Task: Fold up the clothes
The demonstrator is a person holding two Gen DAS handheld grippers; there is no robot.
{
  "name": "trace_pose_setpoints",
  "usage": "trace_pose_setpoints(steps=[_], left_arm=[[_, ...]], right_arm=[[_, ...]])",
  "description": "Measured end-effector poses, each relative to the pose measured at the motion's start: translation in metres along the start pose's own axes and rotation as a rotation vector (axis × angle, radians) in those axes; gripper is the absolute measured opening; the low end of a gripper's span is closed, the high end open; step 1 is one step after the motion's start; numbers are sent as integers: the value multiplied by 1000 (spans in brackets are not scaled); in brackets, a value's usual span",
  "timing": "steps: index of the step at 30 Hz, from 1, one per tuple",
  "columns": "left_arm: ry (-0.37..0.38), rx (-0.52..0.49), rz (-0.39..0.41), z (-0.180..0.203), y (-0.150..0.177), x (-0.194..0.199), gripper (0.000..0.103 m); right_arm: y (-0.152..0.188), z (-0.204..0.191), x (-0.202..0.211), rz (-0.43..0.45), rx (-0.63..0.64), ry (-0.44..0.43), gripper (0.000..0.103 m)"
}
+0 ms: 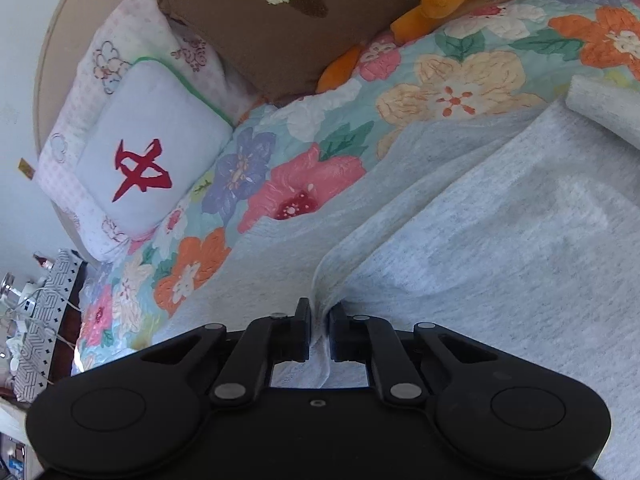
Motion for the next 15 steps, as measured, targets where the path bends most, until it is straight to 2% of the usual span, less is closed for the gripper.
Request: trace_pose_setpoints(steps=[2, 3, 8, 12, 15], left_arm=[[-9, 19, -28, -1, -1, -7, 38], [-38, 23, -25, -2, -1, -8, 39], [-121, 12, 14, -3, -1, -2, 47], [-70, 31, -45, -8, 2, -9, 48], [-53, 68, -51, -12, 1, -17, 47]], right_arm=[[-2, -3, -3, -9, 36, 12, 11], [-3, -3, -5, -14, 38, 15, 12], [-13, 3, -16, -38, -35, 2, 16], [-21, -3, -25, -49, -16, 20, 18], [-27, -6, -35, -68, -8, 32, 20]])
Point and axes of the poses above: each gripper's, at about its wrist camera, not at the fingertips, and x roughly against the way its jaws point, z to its right, y to its underside, the point moved 4 cm from there along -x, roughly the way its jaws point, and after that the axes turned 5 degrees about -z, right-handed, at the moved point
